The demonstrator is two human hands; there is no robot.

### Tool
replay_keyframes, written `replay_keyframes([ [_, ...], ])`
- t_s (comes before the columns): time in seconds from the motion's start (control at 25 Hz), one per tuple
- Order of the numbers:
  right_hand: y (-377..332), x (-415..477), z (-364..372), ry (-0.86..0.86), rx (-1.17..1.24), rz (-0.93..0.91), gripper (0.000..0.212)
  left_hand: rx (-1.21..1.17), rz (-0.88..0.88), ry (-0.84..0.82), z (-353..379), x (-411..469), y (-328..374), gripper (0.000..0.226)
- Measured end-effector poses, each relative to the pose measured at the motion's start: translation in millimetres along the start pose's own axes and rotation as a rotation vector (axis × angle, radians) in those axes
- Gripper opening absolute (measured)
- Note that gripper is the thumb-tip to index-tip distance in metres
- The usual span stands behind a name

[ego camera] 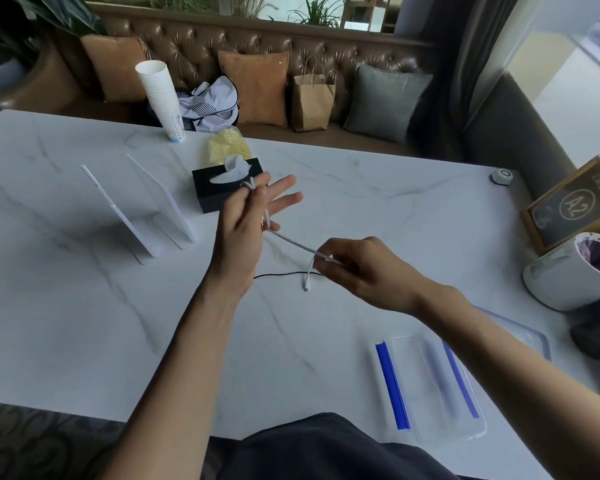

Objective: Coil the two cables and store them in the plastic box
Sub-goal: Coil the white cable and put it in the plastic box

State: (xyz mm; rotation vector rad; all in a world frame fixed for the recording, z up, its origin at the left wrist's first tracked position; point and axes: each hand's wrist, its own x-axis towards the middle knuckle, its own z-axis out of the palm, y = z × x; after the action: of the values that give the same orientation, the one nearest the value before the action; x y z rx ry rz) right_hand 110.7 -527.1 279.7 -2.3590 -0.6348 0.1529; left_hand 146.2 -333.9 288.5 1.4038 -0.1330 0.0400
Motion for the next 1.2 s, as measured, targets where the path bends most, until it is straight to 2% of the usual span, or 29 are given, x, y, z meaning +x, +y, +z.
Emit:
replay_keyframes([
  [0.24,-10.4,14.7,-21.0,0.112,-0.114,-0.148,0.016,0.210,-0.020,-0.169,3.0,5.0,-13.8,0.036],
  [0.36,-13.0,21.9,-35.3,0.185,-0.029,-0.146,0.011,0.270,-0.125,-0.343,4.8,-0.7,-7.1,0.030],
  [0.48,-12.8,32.8,-47.5,0.223,0.053,-0.109,0.013,0.245,-0.216,-0.474,7.9,-9.7,4.6,0.035],
  [0.72,-3.4,49.8,-50.6,0.272,0.263,-0.117,0.012,-0.004,-0.272,-0.498,19.0,-24.3,10.2,0.049],
  [0.88,8.0,52.0,-28.6,0.277,0.440,-0.067,0.019,-0.185,-0.177,-0.466,24.8,-25.9,11.8,0.037],
  [1.0,11.6,44.2,-7.9,0.258,0.465,0.008,0.017,-0.362,-0.144,-0.385,26.6,-24.9,13.1,0.034],
  [1.12,8.1,32.8,10.1,0.174,0.435,0.065,0.031,-0.561,-0.168,-0.352,28.1,-21.2,15.9,0.038],
  [1.2,5.1,27.0,15.9,0.130,0.444,0.091,0.039,-0.606,-0.146,-0.317,29.3,-16.4,15.2,0.037],
])
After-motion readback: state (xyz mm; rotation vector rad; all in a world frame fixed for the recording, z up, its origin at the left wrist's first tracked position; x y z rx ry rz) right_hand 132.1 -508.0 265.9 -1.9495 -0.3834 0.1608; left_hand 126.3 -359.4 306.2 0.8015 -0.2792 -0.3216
